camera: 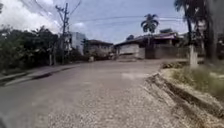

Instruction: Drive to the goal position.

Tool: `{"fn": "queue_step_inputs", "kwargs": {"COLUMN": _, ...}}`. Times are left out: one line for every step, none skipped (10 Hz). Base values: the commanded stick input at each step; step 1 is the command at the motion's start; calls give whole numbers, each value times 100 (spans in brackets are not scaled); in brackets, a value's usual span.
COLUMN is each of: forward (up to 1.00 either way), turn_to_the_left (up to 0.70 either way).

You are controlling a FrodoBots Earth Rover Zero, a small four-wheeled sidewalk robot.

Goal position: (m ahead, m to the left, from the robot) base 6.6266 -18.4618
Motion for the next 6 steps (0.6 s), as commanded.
{"fn": "queue_step_inputs", "kwargs": {"forward": 100, "turn_to_the_left": -39}}
{"fn": "queue_step_inputs", "kwargs": {"forward": 100, "turn_to_the_left": -40}}
{"fn": "queue_step_inputs", "kwargs": {"forward": 100, "turn_to_the_left": -40}}
{"fn": "queue_step_inputs", "kwargs": {"forward": 100, "turn_to_the_left": -40}}
{"fn": "queue_step_inputs", "kwargs": {"forward": 100, "turn_to_the_left": -40}}
{"fn": "queue_step_inputs", "kwargs": {"forward": 100, "turn_to_the_left": -33}}
